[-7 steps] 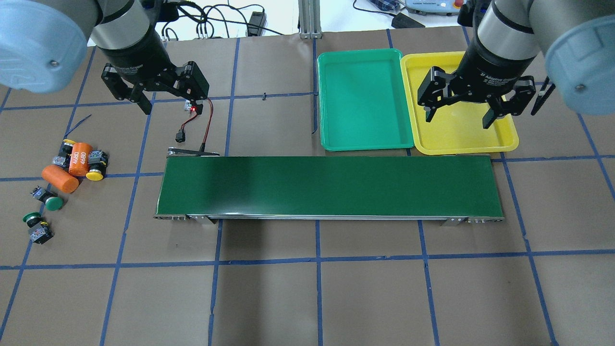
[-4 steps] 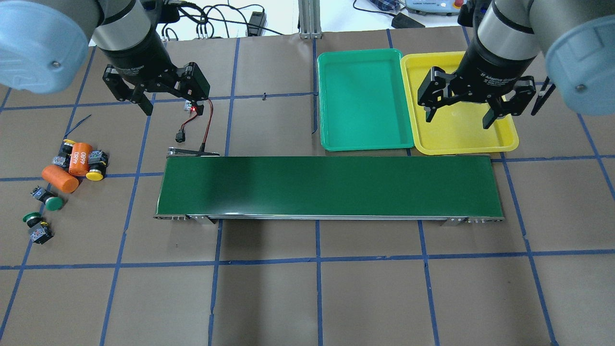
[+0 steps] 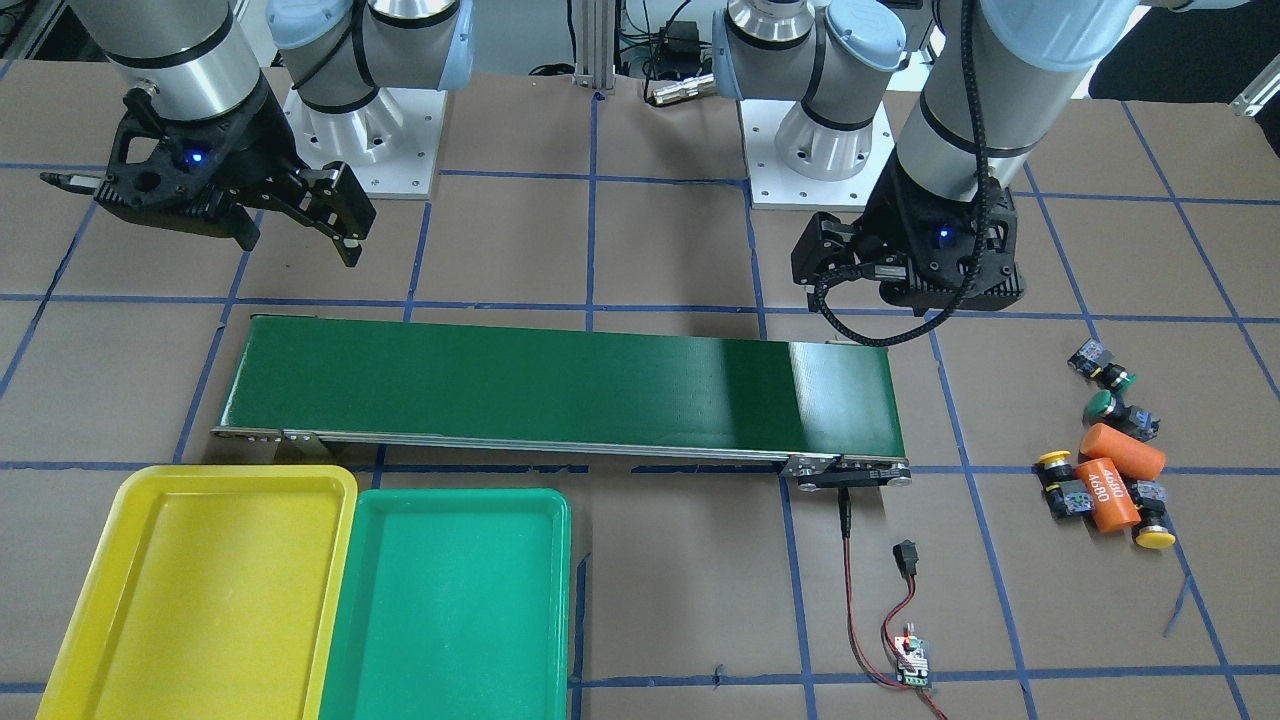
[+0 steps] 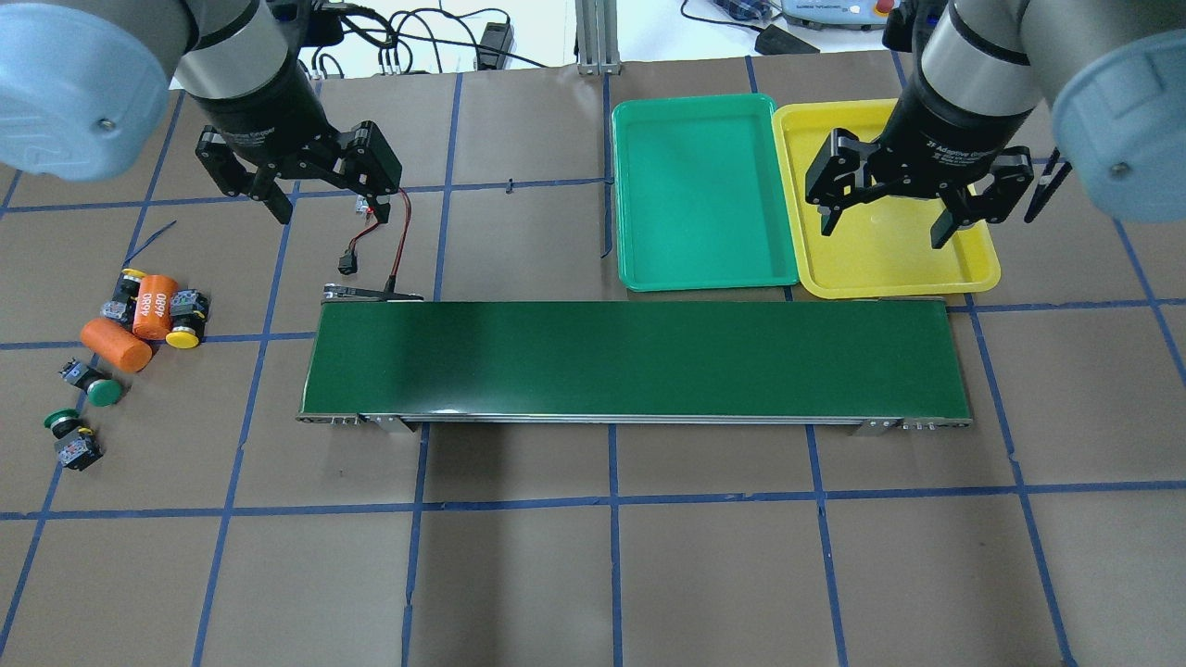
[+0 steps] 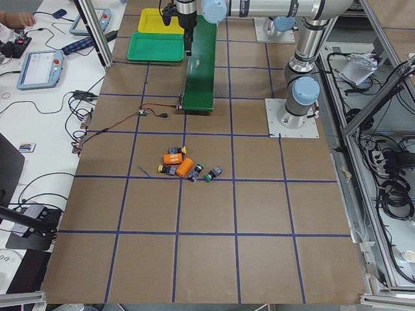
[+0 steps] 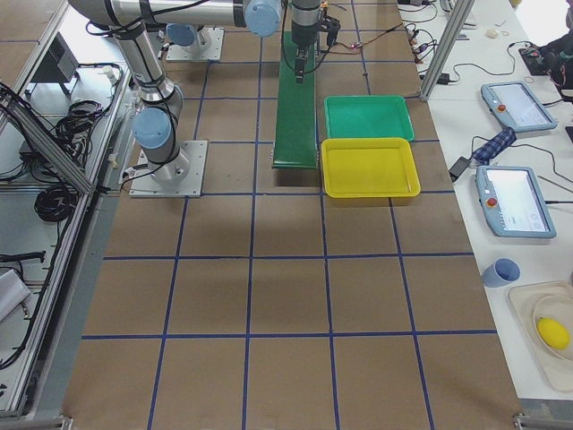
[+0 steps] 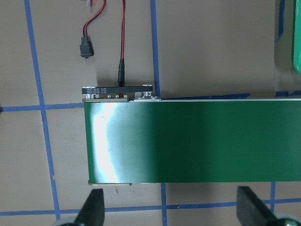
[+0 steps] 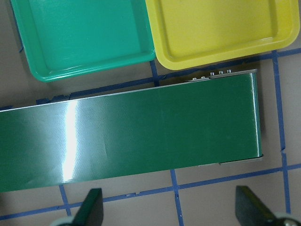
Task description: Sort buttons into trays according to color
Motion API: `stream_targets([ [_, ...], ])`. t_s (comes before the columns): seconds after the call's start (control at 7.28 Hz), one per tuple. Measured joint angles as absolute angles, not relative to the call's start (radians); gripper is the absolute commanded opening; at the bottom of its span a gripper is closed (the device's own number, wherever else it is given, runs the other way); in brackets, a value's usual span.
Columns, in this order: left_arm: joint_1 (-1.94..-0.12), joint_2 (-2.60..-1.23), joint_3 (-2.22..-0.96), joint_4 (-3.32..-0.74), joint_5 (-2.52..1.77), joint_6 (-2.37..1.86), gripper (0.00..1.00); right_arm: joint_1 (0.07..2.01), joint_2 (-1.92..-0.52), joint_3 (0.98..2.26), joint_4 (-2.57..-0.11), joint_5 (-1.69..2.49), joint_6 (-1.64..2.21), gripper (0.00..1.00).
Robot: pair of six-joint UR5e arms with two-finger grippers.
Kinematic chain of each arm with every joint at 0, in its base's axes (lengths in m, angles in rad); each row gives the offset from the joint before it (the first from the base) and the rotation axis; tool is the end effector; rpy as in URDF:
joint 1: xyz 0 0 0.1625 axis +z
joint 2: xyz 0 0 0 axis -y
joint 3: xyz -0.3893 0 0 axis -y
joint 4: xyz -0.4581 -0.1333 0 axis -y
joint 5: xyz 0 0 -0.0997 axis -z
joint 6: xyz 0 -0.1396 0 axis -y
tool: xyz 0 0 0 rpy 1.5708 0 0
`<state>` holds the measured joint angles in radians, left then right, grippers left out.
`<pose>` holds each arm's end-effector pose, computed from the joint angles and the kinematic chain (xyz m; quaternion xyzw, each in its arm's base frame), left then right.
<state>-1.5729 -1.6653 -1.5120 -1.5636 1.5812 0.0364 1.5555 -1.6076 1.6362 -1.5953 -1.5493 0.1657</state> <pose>-0.1331 -0.5899 0.3913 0.0193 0.9997 0.0143 0.0050 0.1280 -0.5447 0.3985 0.0904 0.9958 0.0028 0.0106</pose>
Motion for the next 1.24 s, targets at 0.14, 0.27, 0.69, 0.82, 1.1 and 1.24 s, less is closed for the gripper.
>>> stream_targets([
  [0.14,-1.563,-1.669,-1.512,-1.563,1.581,0.039,1.0,1.555,-1.608,1.636,-1.595,-1.549,0.166,1.0],
  [0.27,-1.533,-1.678,-1.513,-1.563,1.58,0.04,1.0,1.555,-1.608,1.636,-1.595,-1.549,0.166,1.0],
  [0.69,-1.39,-1.728,-1.537,-1.546,1.581,0.041,1.0,1.555,-1.608,1.636,-1.595,-1.549,0.166,1.0],
  [0.82,-1.339,-1.747,-1.551,-1.523,1.587,0.04,1.0,1.555,-1.608,1.636,-1.595,-1.549,0.166,1.0],
  [1.1,-1.232,-1.791,-1.584,-1.434,1.59,0.057,1.0,1.555,-1.608,1.636,-1.595,-1.549,0.166,1.0],
  [1.24,-1.187,-1.825,-1.611,-1.348,1.59,0.098,1.0,1.555,-1.608,1.636,-1.594,-1.549,0.166,1.0],
])
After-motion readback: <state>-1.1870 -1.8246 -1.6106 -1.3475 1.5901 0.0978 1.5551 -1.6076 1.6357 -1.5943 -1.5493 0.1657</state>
